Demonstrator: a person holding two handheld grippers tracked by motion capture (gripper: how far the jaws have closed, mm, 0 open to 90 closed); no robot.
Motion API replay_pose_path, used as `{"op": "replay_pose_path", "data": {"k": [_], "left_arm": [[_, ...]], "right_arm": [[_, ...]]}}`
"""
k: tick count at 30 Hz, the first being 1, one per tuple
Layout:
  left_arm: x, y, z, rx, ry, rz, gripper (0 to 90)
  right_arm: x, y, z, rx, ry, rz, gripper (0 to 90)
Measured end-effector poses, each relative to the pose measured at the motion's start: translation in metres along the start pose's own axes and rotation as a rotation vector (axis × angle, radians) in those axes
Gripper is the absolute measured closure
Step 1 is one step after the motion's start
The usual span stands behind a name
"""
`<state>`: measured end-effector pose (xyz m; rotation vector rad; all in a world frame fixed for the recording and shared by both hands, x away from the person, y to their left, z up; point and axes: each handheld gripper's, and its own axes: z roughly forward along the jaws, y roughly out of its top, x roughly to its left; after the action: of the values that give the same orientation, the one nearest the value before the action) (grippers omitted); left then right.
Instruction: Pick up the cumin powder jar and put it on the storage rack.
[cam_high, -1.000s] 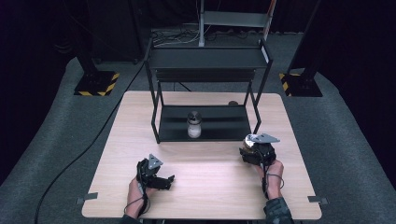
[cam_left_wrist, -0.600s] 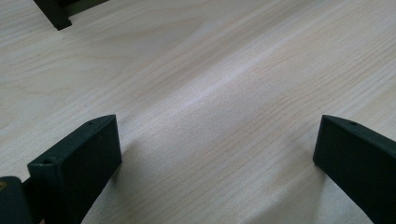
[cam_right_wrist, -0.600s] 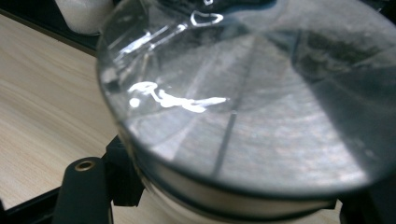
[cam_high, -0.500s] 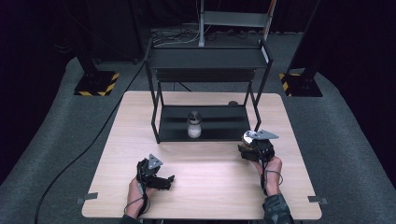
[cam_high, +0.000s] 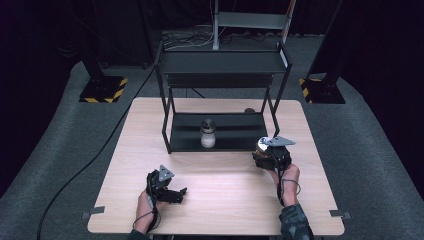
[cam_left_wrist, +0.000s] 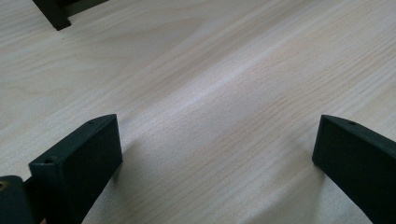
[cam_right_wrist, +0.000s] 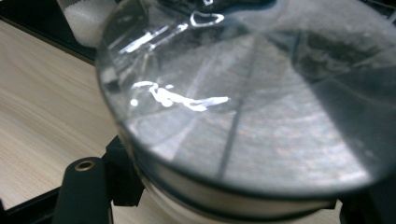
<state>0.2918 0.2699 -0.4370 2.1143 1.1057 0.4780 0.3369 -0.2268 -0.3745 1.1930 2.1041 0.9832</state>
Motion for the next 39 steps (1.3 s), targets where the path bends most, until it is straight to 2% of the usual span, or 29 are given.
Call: {"op": "replay_pose_path", "data": {"k": [39], "left_arm": [[-0.002, -0.001, 0.000, -0.003, 0.010, -0.003, 1.1]], "right_arm": [[0.002, 0.034, 0.024, 0.009, 0.042, -0.056, 30.1]]}}
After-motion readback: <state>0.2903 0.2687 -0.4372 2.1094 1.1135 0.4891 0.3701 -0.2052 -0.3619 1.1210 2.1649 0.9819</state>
